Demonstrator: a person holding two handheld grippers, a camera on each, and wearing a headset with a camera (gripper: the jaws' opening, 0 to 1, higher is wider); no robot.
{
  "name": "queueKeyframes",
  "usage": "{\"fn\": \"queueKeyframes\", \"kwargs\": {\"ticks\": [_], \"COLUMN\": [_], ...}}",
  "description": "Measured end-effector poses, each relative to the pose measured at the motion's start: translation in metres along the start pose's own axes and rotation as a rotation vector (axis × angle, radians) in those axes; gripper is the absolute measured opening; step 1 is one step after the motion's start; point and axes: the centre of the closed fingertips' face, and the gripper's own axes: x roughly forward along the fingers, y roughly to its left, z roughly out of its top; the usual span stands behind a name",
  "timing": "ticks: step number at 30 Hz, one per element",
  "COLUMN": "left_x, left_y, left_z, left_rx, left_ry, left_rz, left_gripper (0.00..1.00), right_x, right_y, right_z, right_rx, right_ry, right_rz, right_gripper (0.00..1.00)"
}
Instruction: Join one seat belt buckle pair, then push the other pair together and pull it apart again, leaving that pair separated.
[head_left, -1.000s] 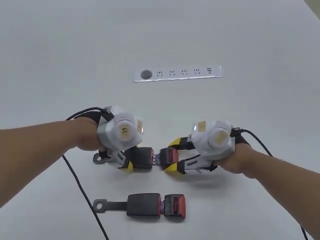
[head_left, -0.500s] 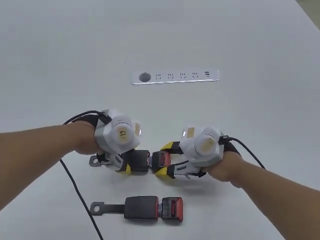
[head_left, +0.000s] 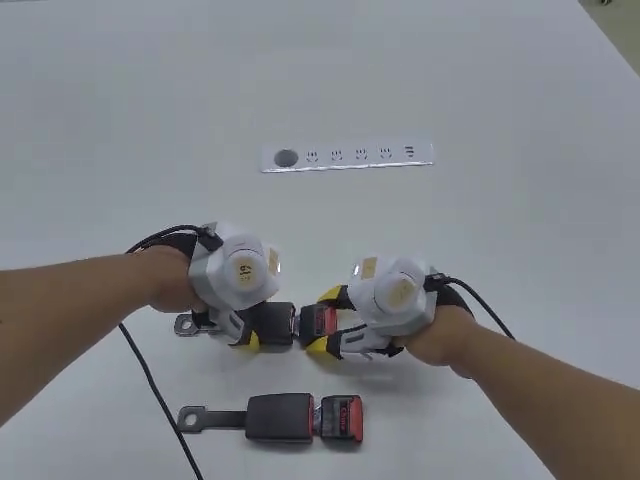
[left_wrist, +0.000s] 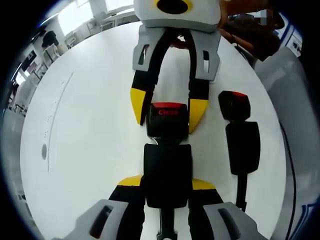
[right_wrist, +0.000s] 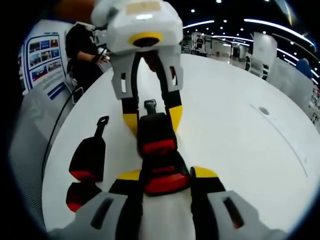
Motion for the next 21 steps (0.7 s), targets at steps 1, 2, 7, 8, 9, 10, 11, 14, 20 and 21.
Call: {"fn": "queueKeyframes", "kwargs": {"ticks": [1, 2, 7, 8, 9, 10, 11, 14, 20, 21], "left_x": [0.0000, 0.0000, -0.0001, -0.0001, -0.0001, -0.0001, -0.0001, 0.0000, 0.0002, 0.0002], "left_y": [0.0000, 0.0001, 0.0005, 0.0004, 0.0004, 0.0004, 0.0003, 0.0002, 0.0001, 0.0001], "left_z": [0.0000, 0.0000, 0.0001, 0.0001, 0.0001, 0.0000, 0.0000, 0.0003, 0.0002, 0.0002], "left_rx": [0.000, 0.000, 0.002, 0.001, 0.000, 0.000, 0.000, -0.002, -0.015, -0.020], "left_ry": [0.000, 0.000, 0.003, 0.002, 0.000, 0.000, -0.001, -0.001, -0.005, -0.005], "left_rz": [0.000, 0.000, 0.000, 0.001, 0.002, 0.002, 0.002, 0.005, 0.009, 0.010], "left_gripper": [0.34, 0.34, 0.34, 0.34, 0.34, 0.34, 0.34, 0.34, 0.34, 0.34], "right_x": [0.0005, 0.0002, 0.0009, 0.0007, 0.0008, 0.0006, 0.0006, 0.0002, -0.0026, -0.0037], "right_y": [-0.0004, -0.0004, -0.0009, -0.0009, -0.0009, -0.0009, -0.0009, -0.0010, -0.0027, -0.0025], "right_z": [0.0002, 0.0000, -0.0001, -0.0003, -0.0001, -0.0002, -0.0004, -0.0009, -0.0053, -0.0064], "right_rx": [-0.001, -0.003, -0.008, -0.008, -0.009, -0.010, -0.012, -0.016, -0.022, -0.023], "right_ry": [0.001, 0.001, 0.020, 0.021, 0.023, 0.025, 0.027, 0.030, 0.051, 0.052], "right_rz": [-0.001, -0.001, 0.000, 0.000, 0.000, 0.000, 0.001, 0.003, 0.006, 0.006], "right_gripper": [0.37, 0.37, 0.37, 0.37, 0.37, 0.37, 0.37, 0.37, 0.37, 0.37]}}
